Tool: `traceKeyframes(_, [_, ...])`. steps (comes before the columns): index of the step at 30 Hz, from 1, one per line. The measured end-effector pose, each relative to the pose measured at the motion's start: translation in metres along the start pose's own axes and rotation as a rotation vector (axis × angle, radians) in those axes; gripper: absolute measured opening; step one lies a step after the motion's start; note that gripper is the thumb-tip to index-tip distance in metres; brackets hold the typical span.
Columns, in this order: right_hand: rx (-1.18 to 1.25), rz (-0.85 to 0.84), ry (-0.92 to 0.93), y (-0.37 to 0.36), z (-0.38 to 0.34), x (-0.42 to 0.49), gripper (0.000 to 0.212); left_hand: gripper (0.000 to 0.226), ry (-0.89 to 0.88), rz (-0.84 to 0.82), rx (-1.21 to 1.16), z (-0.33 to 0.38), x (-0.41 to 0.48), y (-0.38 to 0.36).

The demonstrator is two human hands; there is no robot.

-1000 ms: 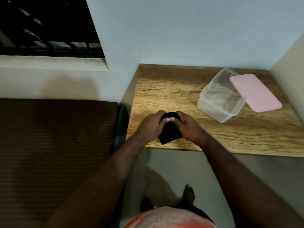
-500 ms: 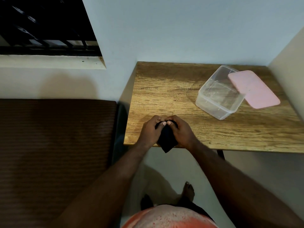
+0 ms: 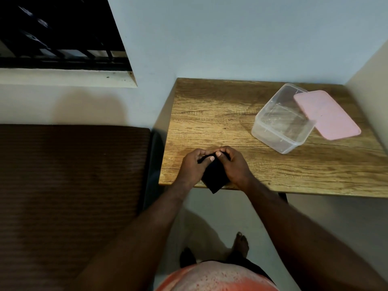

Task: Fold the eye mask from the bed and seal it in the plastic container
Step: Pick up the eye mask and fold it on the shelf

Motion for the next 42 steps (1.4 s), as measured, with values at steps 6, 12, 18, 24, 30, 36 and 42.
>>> traceKeyframes(6, [0.012,-0.001,-0.033,0.002,0.005,0.003,0.017,0.004,0.024,-0.024,-0.016,0.002,0.003,0.001])
traceKeyframes(12, [0.028,-0.077,-0.136,0.004,0.012,0.005,0.027,0.021,0.058,-0.027,0.068,0.002,0.006,0.002])
traceKeyframes(18, [-0.148,-0.043,-0.100,-0.002,0.014,0.012,0.023,0.019,0.054,0.014,0.071,-0.003,0.009,0.001])
traceKeyframes(24, [-0.192,-0.060,0.003,-0.005,0.011,0.014,0.015,0.025,0.054,-0.182,0.162,0.005,0.010,-0.001])
traceKeyframes(30, [-0.127,-0.029,-0.007,-0.002,0.009,0.013,0.016,0.021,0.118,-0.146,0.217,0.004,0.013,0.001])
traceKeyframes(36, [-0.274,-0.089,0.008,-0.007,0.014,0.015,0.021,0.015,0.177,-0.024,0.143,-0.001,0.015,0.003])
traceKeyframes(42, [-0.655,-0.088,0.175,-0.004,0.014,0.021,0.025,0.006,0.111,0.094,0.212,0.000,0.011,-0.003])
Point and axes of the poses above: each hand's wrist, its own x-axis towards the middle knuckle, its own y-axis out of the back of the hand, z = x × y, the point moved 5 cm from there along x, towards the middle knuckle, and after that the axes turned 10 degrees about y, right-handed, at the moved point
